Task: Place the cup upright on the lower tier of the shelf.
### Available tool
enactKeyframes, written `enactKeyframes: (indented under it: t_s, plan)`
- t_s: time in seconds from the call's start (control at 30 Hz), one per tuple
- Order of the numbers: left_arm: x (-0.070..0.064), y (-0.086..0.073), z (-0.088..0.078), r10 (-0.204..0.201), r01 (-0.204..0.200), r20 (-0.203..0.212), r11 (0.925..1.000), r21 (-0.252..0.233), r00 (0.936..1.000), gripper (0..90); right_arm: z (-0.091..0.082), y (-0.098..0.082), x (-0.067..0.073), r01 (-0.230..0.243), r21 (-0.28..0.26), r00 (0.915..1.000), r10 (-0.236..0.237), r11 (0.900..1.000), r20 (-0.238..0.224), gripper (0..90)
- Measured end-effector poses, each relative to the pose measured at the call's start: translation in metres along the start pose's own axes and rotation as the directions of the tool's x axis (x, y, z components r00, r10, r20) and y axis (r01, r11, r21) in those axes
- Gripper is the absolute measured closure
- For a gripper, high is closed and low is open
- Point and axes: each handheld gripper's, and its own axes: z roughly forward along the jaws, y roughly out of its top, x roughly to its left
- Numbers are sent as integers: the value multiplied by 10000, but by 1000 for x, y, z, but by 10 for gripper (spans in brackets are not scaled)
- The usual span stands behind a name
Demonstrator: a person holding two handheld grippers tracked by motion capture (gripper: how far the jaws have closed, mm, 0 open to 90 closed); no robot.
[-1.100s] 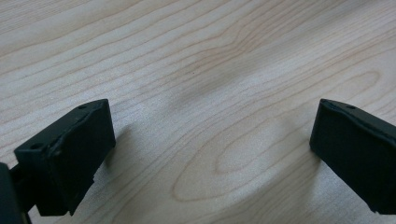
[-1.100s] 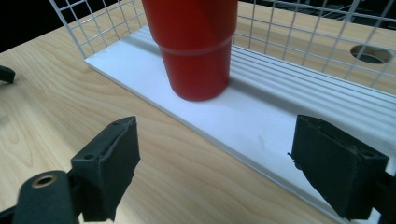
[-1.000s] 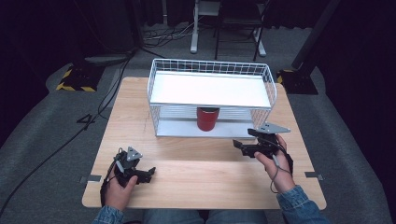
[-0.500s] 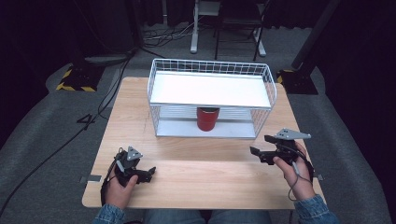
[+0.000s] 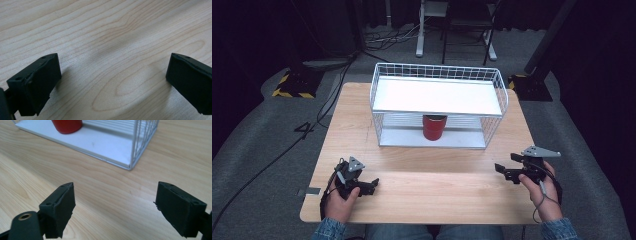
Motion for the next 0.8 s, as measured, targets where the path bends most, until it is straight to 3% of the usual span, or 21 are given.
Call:
enactKeyframes:
  t_s: [0.27,0.47,0.63,0.8]
  plan:
    - [0,0,0,-1,1,-8,10000,0,10000,2,-3,-16,-15,-406,453,9991,400,9981,151,205]
    - [0,0,0,-1,1,0,10000,1,10000,2,0,-28,-29,-227,763,9992,201,9968,356,187]
    - [0,0,0,-3,3,-1,10000,0,10000,2,3,-37,-35,-361,811,9979,315,9961,566,164]
    - [0,0,0,-3,3,-7,10000,0,10000,2,11,-45,-38,-40,647,9953,-23,9979,964,162]
